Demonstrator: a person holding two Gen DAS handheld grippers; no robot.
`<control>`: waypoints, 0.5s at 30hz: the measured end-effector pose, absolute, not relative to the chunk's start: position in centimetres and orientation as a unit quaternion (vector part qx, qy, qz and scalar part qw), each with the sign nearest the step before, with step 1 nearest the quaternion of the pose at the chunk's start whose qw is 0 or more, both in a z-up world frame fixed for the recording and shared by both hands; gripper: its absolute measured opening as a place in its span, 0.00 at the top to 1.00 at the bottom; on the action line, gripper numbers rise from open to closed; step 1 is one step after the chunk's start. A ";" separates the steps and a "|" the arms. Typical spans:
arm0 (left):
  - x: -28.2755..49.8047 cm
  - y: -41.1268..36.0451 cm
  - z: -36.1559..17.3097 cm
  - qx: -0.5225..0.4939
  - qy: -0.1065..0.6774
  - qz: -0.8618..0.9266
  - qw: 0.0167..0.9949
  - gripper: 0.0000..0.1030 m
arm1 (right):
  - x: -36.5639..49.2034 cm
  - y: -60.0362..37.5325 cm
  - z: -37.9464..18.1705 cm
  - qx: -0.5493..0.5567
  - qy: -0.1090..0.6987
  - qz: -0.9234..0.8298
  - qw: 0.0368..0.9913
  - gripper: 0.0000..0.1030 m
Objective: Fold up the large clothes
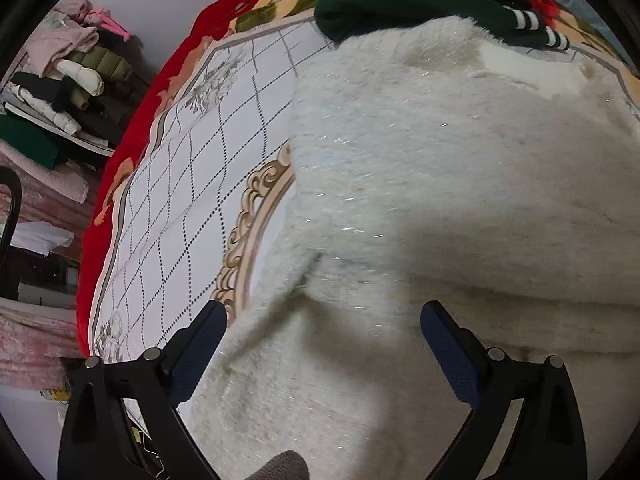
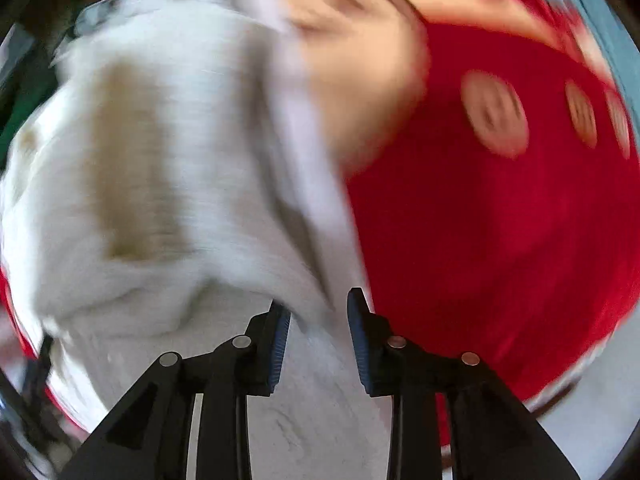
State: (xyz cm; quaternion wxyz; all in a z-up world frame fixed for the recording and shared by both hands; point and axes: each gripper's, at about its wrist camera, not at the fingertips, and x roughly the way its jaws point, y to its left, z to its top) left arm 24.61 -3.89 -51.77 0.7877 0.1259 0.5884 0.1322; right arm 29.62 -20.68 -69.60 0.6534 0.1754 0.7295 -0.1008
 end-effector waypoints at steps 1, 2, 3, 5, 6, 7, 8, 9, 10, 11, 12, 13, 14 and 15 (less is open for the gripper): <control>24.5 -4.4 -51.6 0.126 0.585 0.134 0.790 0.04 | 30.4 -20.0 -69.1 0.145 0.726 -0.087 0.667 0.63; 24.4 -5.1 -51.6 0.126 0.584 0.135 0.791 0.04 | 31.2 -19.2 -69.0 0.111 0.721 -0.069 0.680 0.57; 24.3 -5.6 -51.7 0.127 0.583 0.137 0.790 0.04 | 31.8 -18.7 -69.4 0.088 0.721 -0.056 0.685 0.58; 24.1 -6.9 -52.1 0.134 0.582 0.145 0.789 0.04 | 32.6 -19.5 -70.7 0.070 0.716 -0.072 0.691 0.72; 23.9 -7.4 -52.4 0.139 0.582 0.150 0.787 0.04 | 32.5 -21.5 -71.6 0.112 0.712 -0.094 0.686 0.71; 23.7 -8.1 -52.7 0.144 0.584 0.159 0.783 0.04 | 32.0 -24.0 -72.8 0.179 0.718 -0.110 0.664 0.71; 23.5 -8.5 -52.8 0.145 0.584 0.165 0.781 0.04 | 31.6 -25.2 -73.6 0.227 0.721 -0.112 0.645 0.71; 23.2 -9.0 -52.7 0.149 0.583 0.175 0.780 0.04 | 31.3 -26.4 -74.1 0.256 0.723 -0.101 0.634 0.69; 22.7 -9.7 -52.4 0.153 0.580 0.188 0.778 0.04 | 31.4 -27.2 -73.8 0.258 0.725 -0.080 0.633 0.65; 22.3 -10.2 -52.1 0.155 0.578 0.196 0.777 0.04 | 31.6 -27.4 -73.4 0.253 0.730 -0.058 0.633 0.59; 21.7 -11.0 -51.6 0.158 0.575 0.208 0.775 0.04 | 31.7 -27.9 -72.8 0.244 0.735 -0.032 0.631 0.54; 21.0 -11.8 -51.0 0.162 0.573 0.219 0.773 0.04 | 31.6 -28.3 -71.8 0.229 0.739 -0.010 0.633 0.49; 20.1 -13.0 -50.3 0.167 0.571 0.231 0.770 0.04 | 31.3 -29.0 -70.5 0.213 0.736 0.007 0.642 0.37; 19.3 -14.0 -49.8 0.171 0.570 0.238 0.767 0.04 | 30.9 -29.9 -69.3 0.200 0.731 0.019 0.653 0.27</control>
